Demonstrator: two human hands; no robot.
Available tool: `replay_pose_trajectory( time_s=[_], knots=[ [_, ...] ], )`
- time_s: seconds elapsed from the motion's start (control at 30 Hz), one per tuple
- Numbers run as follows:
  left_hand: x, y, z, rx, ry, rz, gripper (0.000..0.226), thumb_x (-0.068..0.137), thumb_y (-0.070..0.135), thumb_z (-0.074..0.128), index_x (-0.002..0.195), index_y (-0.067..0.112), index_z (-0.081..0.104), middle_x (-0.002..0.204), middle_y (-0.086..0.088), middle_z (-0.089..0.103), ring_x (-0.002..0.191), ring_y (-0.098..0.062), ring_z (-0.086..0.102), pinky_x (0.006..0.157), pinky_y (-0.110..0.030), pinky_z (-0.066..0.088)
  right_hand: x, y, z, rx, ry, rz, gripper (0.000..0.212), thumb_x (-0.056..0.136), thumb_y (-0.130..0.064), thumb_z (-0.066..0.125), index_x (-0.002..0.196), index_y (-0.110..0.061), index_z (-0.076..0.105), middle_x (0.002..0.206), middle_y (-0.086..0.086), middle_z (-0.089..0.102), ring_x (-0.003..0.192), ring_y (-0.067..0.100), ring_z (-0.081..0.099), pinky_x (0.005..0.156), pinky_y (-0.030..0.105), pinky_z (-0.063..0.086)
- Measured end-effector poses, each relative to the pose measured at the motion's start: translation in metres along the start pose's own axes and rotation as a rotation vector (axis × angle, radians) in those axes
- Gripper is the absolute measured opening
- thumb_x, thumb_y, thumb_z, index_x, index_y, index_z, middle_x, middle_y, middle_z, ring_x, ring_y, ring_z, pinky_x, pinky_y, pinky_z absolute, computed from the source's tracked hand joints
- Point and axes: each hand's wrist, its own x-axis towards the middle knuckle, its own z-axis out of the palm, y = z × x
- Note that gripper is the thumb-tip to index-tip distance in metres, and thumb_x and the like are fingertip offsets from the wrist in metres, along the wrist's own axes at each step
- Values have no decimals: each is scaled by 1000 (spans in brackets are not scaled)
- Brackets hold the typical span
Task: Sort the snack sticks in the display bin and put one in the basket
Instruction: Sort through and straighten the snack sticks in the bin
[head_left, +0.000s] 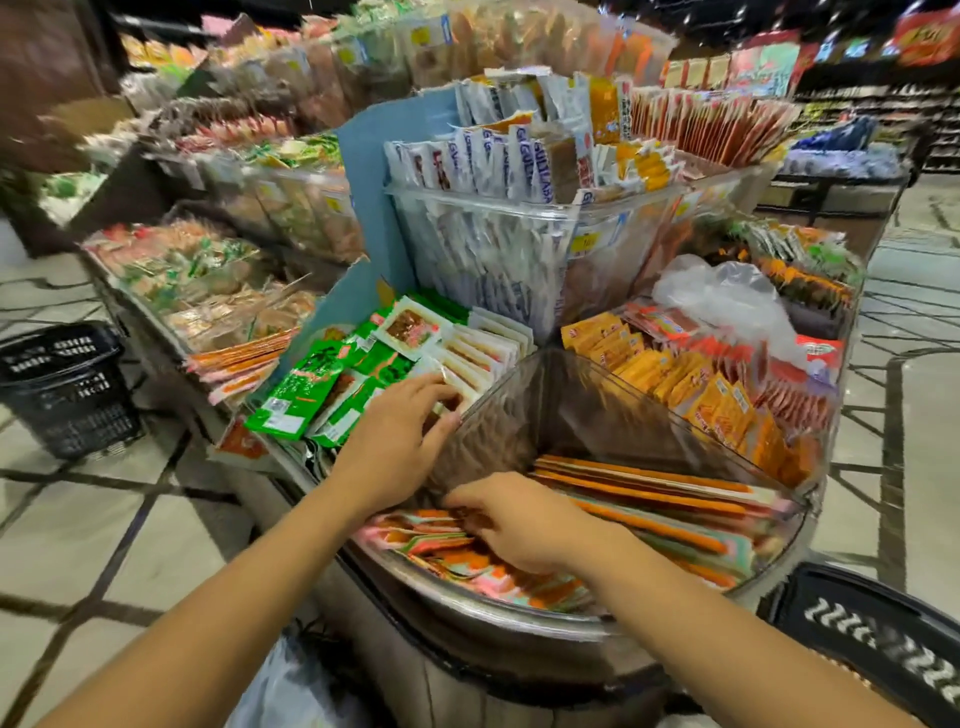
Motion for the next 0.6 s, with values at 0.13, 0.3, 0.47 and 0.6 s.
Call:
replay_pose_trajectory(
  time_s=[0.13,0.3,0.47,0.6],
  knots=[
    [1,-3,3,6,10,13,33,102,38,54,127,21,64,137,5,57,128,-14,48,109,-38,39,3,1,2,-37,42,-55,36,96,-19,61,131,-30,63,126,-4,66,117,19,57,100,38,47],
    [1,-5,4,-1,21,10,34,101,40,54,127,20,64,139,5,56,130,-15,47,111,-40,38,1,1,-1,-20,110,-86,37,95,-29,68,131,-34,61,116,-9,63,109,13,55,96,34,46],
    [1,-5,4,6,11,7,35,101,42,52,127,22,63,138,6,56,128,-16,48,109,-40,39,-4,-3,0,-20,119,-128,25,96,-32,65,121,-35,66,108,-10,60,105,11,52,92,31,45],
    [1,-4,3,16,11,-1,34,102,41,53,128,23,62,138,6,56,128,-14,48,109,-37,38,-8,-3,-1,-2,140,-133,13,92,-34,69,105,-34,66,107,-14,55,100,4,51,90,29,47]
  ],
)
